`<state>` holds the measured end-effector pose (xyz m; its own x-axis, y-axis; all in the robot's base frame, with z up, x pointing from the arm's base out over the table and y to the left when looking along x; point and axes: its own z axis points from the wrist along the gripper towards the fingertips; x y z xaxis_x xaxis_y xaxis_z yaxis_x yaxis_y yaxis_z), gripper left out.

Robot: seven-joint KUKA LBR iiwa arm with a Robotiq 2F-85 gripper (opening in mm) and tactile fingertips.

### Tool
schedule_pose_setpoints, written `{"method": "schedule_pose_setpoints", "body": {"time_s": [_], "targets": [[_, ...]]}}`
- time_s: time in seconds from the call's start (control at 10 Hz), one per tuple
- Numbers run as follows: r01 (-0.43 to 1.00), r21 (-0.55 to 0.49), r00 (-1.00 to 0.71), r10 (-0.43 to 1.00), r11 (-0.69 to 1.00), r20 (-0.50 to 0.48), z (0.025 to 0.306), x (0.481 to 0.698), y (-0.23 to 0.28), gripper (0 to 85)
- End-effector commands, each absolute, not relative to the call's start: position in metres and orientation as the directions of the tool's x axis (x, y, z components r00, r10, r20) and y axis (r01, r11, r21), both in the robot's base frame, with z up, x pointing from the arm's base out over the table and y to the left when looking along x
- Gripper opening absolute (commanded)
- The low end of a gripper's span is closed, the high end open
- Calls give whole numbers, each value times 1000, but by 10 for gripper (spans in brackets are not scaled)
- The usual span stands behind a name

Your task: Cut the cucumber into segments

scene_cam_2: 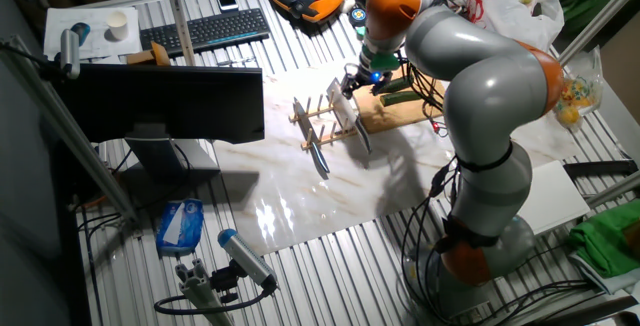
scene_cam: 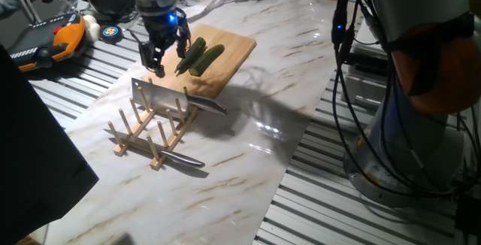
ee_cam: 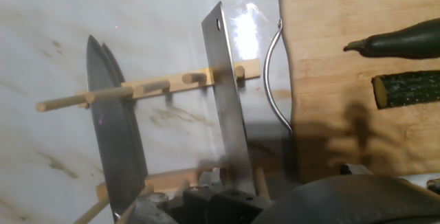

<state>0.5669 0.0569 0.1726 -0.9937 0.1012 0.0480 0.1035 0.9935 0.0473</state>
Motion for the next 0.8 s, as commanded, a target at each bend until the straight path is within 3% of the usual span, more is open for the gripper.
{"method": "schedule_pose_setpoints", "body": {"time_s": [0.0, 0.7], "targets": [[102, 48, -994, 100, 994, 45, 170, 569, 56, 850], [91, 89, -995, 87, 992, 48, 140, 580, 61, 850]]}}
